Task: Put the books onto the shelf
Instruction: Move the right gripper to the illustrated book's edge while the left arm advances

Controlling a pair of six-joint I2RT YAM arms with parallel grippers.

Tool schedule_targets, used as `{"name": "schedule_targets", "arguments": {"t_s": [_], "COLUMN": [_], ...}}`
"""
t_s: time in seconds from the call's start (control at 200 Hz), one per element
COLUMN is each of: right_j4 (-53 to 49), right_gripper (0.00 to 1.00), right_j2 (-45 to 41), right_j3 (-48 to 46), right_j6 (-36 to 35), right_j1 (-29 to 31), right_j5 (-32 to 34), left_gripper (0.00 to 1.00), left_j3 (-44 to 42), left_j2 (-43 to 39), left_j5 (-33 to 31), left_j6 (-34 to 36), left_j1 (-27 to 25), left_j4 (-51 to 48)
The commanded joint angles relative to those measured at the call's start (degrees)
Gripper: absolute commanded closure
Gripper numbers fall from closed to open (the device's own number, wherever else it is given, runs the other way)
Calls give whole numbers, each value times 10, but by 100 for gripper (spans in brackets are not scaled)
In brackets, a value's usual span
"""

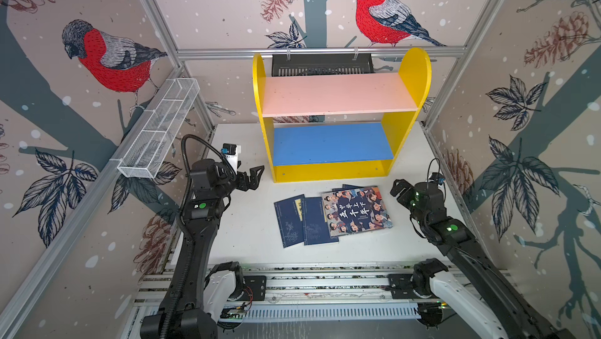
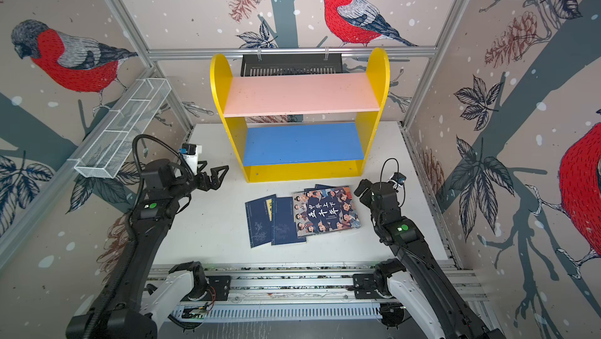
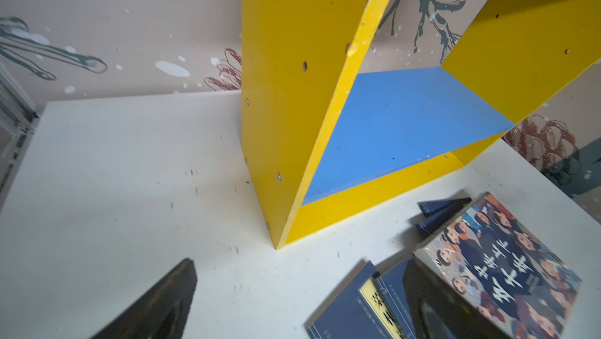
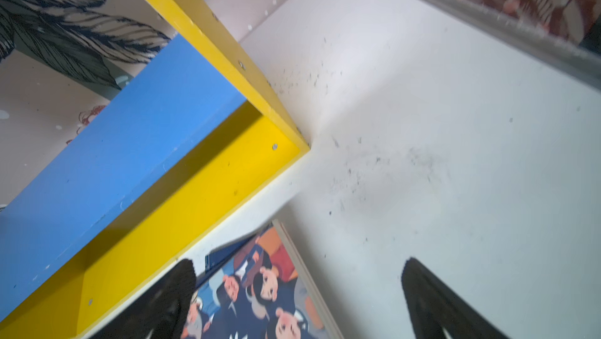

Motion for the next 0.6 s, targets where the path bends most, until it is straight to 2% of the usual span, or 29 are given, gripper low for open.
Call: {"name": "schedule_targets", "arguments": {"t_s": [0.0,0.1,0.295,0.375,0.51,0.595], "right_j4": [-81,-97,-148,-170,-141,-136], "right_gripper": [0,0,0,0,0,0], "right_j2": [-13,-28,-59,-74,-111,-122], "right_j3": [9,9,-17,-34,-99,-117], "right_j6": [67,74,110,123,170,182], "right_j1": [2,8,25,34,48,51], "right_j5": [-104,-171,-220,-229,-266,-264], "left_gripper": [1,2,3,4,4,3], "left_j3": [45,79,76,55,0,-23], "left_j2": [23,48,49,22,-44,-79], "left_j5": [51,79,133,139,126,119], "left_j6": [-11,-41,-115,-152,-226,-247], "left_j1": [-4,-7,-8,-9,-11,-15], "left_j4": [-129,-179,-202,-178,-90,-36]}}
